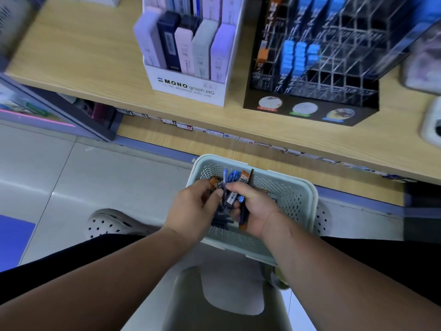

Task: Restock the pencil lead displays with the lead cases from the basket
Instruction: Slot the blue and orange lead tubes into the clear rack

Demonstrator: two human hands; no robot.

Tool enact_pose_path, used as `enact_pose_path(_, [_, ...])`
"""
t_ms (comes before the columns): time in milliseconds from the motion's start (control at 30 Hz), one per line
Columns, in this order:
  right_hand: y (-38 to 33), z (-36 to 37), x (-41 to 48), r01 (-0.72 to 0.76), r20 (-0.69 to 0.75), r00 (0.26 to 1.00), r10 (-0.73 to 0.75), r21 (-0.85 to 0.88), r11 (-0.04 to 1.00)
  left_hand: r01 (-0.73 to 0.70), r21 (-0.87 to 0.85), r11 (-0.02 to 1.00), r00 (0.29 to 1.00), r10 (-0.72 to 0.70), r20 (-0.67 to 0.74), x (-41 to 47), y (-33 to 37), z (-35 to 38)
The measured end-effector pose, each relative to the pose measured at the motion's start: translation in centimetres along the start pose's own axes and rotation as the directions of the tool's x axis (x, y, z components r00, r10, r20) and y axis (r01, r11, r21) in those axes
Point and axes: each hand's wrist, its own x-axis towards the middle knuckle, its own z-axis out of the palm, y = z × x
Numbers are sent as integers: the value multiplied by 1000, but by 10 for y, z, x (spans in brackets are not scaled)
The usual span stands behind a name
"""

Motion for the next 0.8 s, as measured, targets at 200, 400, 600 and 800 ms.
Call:
enact_pose_path(200, [-21,8,-48,30,38,999,-33,79,996,-13,-54,998,999,10,-44,-7,44,-12])
enact_pose_path(400, [-37,18,-101,124,63,990,-123,-4,992,-15,-127,992,1000,14,-10,-33,89,-35])
enact_pose_path(600, [-55,17,-146,202,77,977,-201,-5,979,-84,-224,971,996,85,-3,-58,136,-49])
enact_pose_path(800, [-68,2,-182,259,112,962,-248,-89,962,-194,-147,970,978,204,52,-81,171,-57])
